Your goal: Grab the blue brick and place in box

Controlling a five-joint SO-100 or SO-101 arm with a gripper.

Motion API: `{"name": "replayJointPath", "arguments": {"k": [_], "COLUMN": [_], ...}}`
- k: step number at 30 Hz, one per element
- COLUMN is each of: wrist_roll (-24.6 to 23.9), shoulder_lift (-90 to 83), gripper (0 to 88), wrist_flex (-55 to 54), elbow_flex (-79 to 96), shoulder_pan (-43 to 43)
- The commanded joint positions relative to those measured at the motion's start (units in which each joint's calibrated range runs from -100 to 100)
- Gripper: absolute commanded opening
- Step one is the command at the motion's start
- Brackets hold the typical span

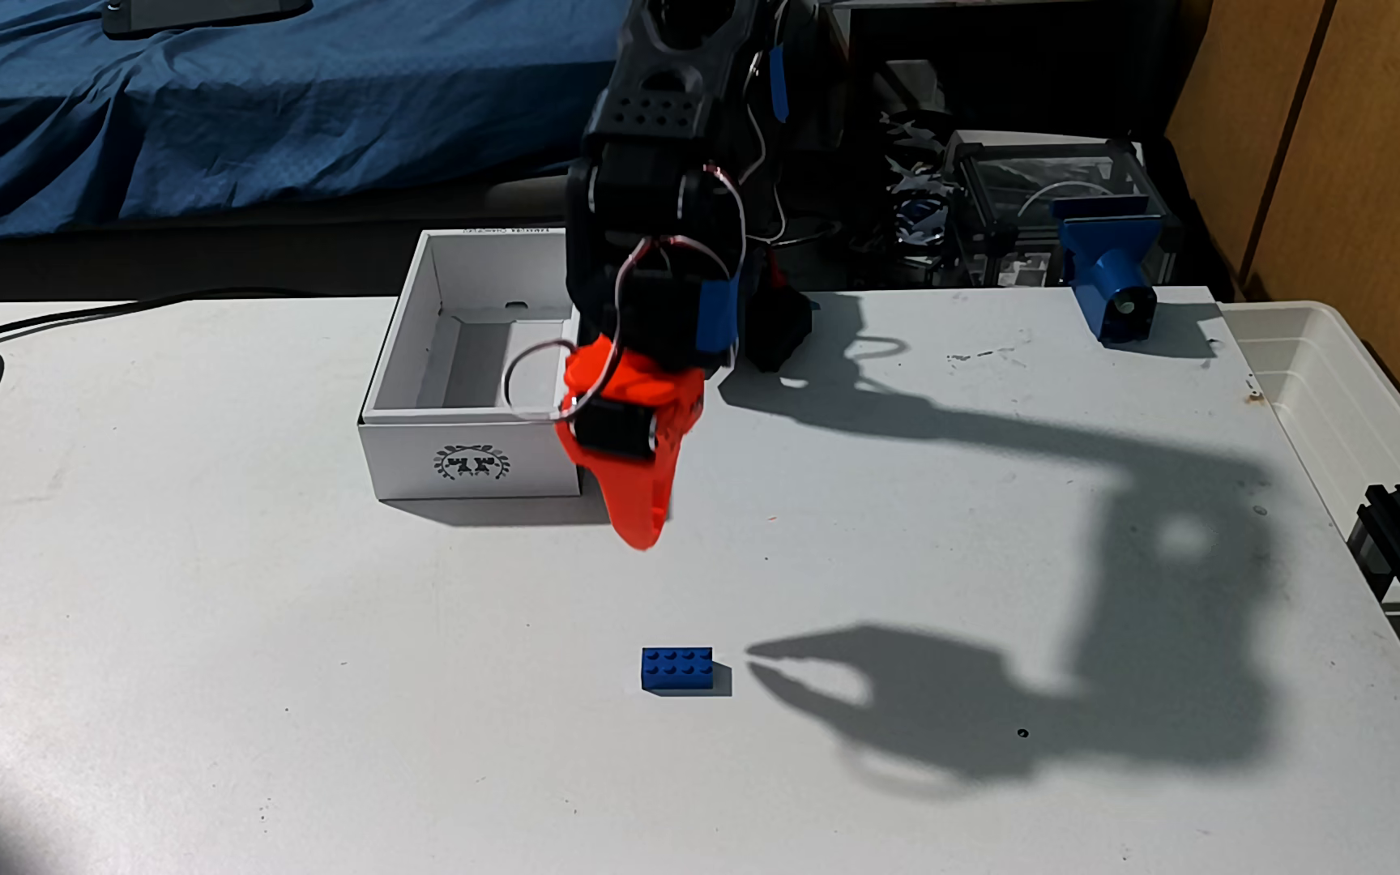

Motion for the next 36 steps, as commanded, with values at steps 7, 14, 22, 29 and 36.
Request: {"name": "replayJointPath", "arguments": {"k": [7,14,22,29,36], "wrist_roll": [-0.3,-0.9,-0.9,-1.0,-0.6], "shoulder_lift": [10.4,12.6,12.6,12.6,12.7], "gripper": [1.3,1.8,14.5,17.0,29.3], "wrist_flex": [0.5,0.6,-0.1,-0.3,-1.6], "elbow_flex": [-10.3,-14.2,-13.7,-13.4,-11.6], "shoulder_pan": [-0.6,-0.6,-2.2,-3.5,-4.5]}}
